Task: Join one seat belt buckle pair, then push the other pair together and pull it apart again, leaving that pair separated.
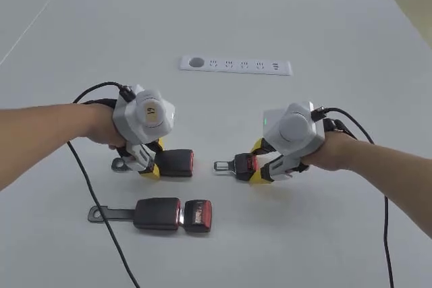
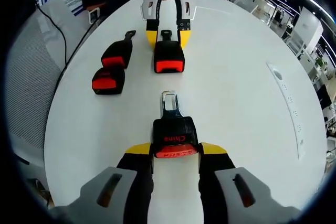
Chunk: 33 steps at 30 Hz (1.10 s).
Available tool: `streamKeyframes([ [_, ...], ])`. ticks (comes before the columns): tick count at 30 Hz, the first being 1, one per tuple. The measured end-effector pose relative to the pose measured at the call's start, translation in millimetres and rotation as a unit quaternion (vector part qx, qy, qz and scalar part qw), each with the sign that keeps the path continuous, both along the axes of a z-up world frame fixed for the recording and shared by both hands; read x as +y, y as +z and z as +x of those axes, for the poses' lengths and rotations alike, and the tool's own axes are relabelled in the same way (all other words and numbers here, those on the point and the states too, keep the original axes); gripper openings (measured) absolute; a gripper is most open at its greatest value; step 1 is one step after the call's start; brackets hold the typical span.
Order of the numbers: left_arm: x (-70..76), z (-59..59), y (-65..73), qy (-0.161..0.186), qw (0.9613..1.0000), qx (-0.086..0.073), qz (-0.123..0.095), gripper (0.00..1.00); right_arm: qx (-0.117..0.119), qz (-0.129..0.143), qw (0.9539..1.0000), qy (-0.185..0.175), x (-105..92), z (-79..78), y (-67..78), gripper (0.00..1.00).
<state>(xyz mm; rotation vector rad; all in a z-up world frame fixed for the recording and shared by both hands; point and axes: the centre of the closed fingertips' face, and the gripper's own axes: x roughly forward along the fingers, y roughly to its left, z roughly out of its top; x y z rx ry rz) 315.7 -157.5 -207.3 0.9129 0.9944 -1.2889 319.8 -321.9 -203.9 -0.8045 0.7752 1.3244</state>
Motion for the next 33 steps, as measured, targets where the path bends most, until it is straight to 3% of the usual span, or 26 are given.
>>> streamKeyframes([
  [14, 0.5, 0.8, -1.4, -0.002, 1.0, 0.003, 0.001, 0.31, 0.0, -0.003, 1.0, -0.008, 0.9, 0.2, 0.3, 0.31],
  [33, 0.6, -0.1, -1.5, -0.005, 1.0, 0.004, 0.004, 0.31, 0.005, 0.005, 0.9999, -0.008, 20.4, -0.5, 3.2, 0.31],
])
